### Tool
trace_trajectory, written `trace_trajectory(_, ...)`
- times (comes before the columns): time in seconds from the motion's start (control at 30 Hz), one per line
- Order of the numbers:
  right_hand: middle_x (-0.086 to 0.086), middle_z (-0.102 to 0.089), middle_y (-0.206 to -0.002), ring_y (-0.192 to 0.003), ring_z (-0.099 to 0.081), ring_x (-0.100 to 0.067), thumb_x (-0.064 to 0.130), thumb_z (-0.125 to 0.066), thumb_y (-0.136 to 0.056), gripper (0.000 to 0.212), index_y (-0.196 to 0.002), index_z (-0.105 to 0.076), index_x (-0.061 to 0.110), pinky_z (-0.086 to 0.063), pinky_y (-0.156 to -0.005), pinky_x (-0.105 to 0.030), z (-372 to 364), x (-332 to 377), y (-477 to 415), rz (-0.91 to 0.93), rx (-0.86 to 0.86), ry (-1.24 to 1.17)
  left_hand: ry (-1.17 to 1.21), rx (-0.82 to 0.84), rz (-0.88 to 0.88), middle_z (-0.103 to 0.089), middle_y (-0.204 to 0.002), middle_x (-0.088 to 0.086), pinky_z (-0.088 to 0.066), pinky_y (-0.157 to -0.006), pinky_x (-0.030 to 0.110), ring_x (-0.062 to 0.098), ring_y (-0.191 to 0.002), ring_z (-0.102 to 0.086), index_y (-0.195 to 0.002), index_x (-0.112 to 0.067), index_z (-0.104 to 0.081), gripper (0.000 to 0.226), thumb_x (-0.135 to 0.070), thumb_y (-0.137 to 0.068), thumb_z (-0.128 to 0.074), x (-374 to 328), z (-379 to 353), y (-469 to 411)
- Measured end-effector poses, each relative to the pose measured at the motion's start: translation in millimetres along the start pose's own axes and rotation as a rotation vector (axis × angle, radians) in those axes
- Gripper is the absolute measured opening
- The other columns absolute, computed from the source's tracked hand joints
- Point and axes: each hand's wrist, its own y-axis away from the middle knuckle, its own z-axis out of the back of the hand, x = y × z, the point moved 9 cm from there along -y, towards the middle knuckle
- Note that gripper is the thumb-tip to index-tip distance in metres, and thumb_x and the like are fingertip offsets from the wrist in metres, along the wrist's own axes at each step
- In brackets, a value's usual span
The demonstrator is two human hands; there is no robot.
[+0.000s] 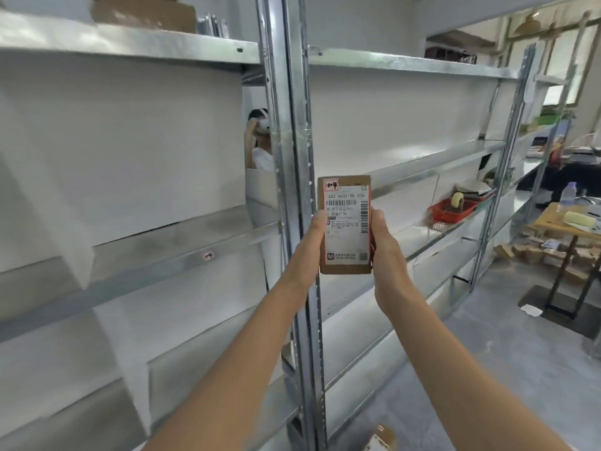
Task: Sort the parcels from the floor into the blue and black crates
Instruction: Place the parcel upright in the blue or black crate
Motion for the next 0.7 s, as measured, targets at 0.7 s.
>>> trace_trajectory(0.7, 0.024, -0.078, -0.105, -0.097, -0.072, 0.007, 0.051, -0.029, -0.113, 0.045, -0.115, -0.072, 0.04, -0.051, -0.077, -0.016, -261, 10, 130, -0.096, 0.843, -0.2, -0.105, -0.839, 0.124, -0.07, -0.096, -0.037, -0.044, -0.093, 0.024, -0.023, -0.09, -0.062, -0.132, -0.043, -0.06, 0.053, -0.059, -0.107, -0.016, -16, 195, 217)
